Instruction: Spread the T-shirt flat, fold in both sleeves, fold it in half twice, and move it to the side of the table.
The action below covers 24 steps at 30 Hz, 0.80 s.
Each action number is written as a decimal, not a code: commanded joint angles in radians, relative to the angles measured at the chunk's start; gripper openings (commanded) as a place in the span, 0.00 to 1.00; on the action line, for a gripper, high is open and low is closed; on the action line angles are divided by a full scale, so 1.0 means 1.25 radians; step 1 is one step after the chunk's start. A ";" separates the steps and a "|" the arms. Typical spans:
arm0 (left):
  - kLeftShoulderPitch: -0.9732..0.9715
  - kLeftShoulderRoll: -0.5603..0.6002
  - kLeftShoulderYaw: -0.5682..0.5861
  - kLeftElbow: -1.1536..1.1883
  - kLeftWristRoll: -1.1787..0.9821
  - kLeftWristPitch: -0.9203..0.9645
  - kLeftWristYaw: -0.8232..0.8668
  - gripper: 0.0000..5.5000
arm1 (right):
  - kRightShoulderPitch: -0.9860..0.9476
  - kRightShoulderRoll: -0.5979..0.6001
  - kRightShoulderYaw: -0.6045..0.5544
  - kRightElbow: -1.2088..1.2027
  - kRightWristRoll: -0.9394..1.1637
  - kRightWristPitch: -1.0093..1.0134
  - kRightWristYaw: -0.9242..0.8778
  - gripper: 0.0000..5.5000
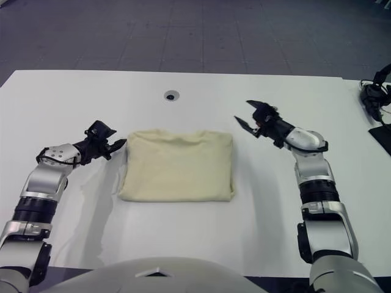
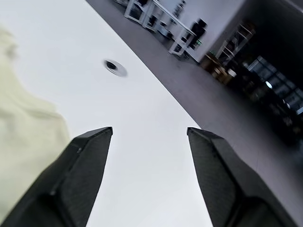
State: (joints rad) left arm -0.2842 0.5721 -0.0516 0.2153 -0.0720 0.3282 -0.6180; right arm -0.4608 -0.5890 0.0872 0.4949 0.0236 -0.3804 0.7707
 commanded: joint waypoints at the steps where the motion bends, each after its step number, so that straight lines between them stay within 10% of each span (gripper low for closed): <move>1: -0.015 -0.017 0.057 -0.030 -0.031 0.011 0.030 0.57 | -0.005 -0.002 0.100 -0.026 -0.100 -0.071 0.049 0.67; 13: 0.045 -0.036 0.236 -0.317 -0.108 0.048 0.177 0.97 | -0.174 -0.124 0.345 0.252 -0.492 -0.160 0.011 0.98; 24: 0.116 -0.049 0.197 -0.480 -0.104 0.081 0.180 0.98 | 0.231 -0.419 0.296 -0.461 -0.015 0.042 0.383 0.98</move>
State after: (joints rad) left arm -0.1508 0.5202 0.2220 -0.3437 -0.1999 0.4066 -0.3923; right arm -0.3308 -1.1011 0.3953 0.1452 -0.1095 -0.4203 1.1452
